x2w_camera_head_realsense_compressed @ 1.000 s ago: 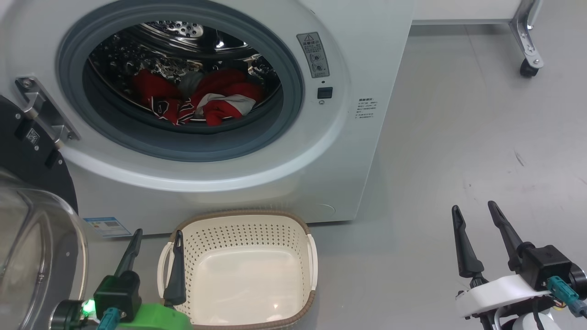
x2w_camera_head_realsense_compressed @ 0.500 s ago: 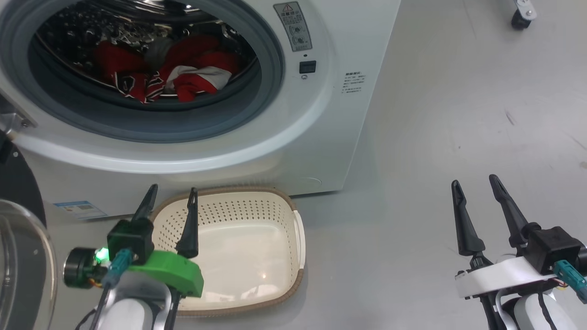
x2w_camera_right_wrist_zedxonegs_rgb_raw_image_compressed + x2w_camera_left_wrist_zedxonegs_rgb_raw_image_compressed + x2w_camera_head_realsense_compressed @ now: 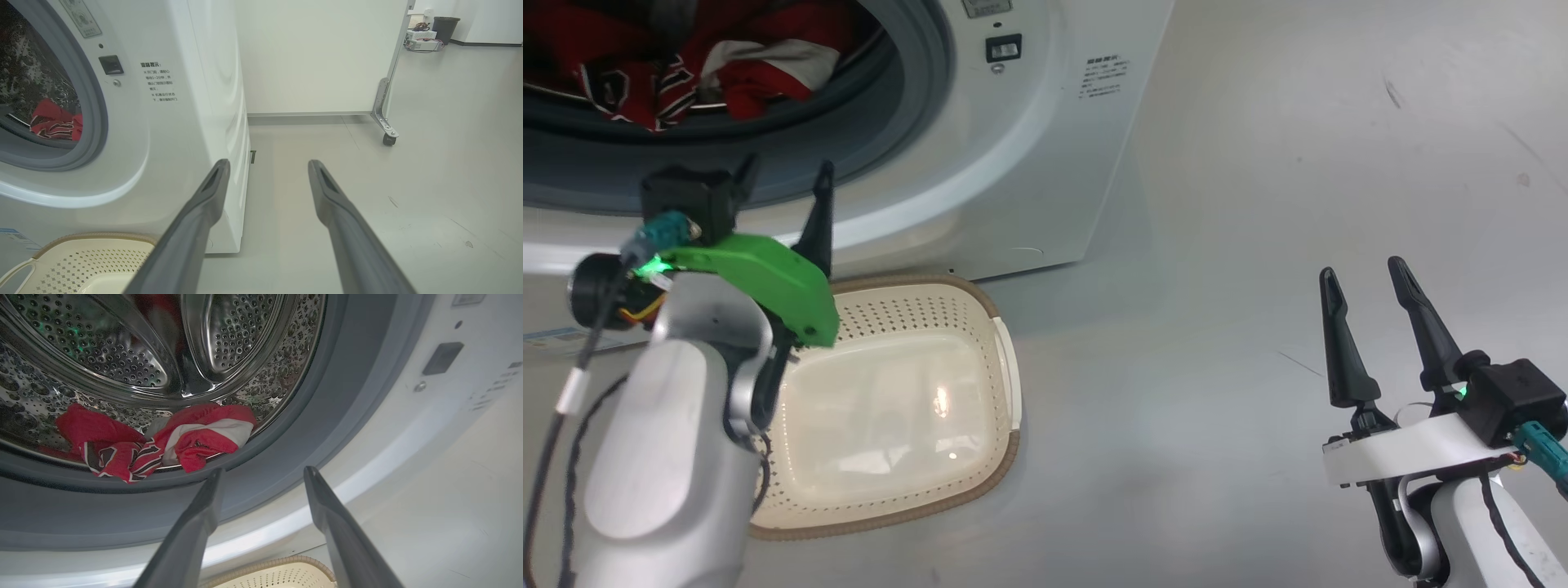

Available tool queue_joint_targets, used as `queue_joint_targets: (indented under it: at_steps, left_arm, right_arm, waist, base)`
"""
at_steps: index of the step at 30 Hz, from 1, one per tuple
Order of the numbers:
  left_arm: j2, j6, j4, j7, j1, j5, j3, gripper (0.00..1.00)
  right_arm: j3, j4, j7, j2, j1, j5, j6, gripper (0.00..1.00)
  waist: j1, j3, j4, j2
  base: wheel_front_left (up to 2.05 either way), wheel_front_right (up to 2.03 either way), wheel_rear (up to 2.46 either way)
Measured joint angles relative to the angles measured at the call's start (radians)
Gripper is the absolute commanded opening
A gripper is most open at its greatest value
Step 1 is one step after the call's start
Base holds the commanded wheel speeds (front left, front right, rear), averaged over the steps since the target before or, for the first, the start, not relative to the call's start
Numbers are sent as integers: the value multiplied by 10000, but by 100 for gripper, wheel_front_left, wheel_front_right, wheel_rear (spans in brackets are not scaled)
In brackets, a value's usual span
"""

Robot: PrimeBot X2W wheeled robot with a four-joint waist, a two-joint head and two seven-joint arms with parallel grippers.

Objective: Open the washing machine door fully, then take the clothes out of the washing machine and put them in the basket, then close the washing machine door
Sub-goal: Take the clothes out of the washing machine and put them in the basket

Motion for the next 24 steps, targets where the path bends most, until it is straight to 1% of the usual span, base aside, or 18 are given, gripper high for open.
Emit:
queue_joint_targets:
  at_steps: [2, 6, 10, 13, 22, 24]
  left_arm:
    - [130, -12, 215, 330, -535, -96, 165, 100]
    - [351, -98, 688, 980, -1408, -263, 393, 100]
    - [573, -98, 1047, 1425, -2228, -391, 779, 100]
    - [844, -96, 1281, 1682, -2809, -470, 1055, 100]
    - [1601, -65, 2234, 2408, -3953, -527, 1448, 100]
    - [1705, 12, 2449, 2610, -4138, -523, 1467, 100]
  right_arm:
    - [0, 38, 0, 52, -109, 6, 69, 100]
    - [8, 107, -2, 186, -309, 13, 104, 100]
    - [35, 265, -4, 343, -477, 100, 213, 100]
    - [84, 391, -8, 510, -567, 127, 291, 100]
    - [100, 704, -19, 794, -845, 201, 462, 100]
    - [98, 744, -67, 828, -890, 226, 512, 100]
  waist:
    - [0, 196, -175, 0]
    - [0, 534, -544, 0]
    - [0, 840, -902, 0]
    - [0, 1044, -1168, 0]
    - [0, 1567, -1916, 0]
    - [0, 1673, -2059, 0]
  base:
    - [0, 0, 0]
    - [0, 0, 0]
    - [0, 0, 0]
    - [0, 0, 0]
    - [0, 0, 0]
    - [0, 0, 0]
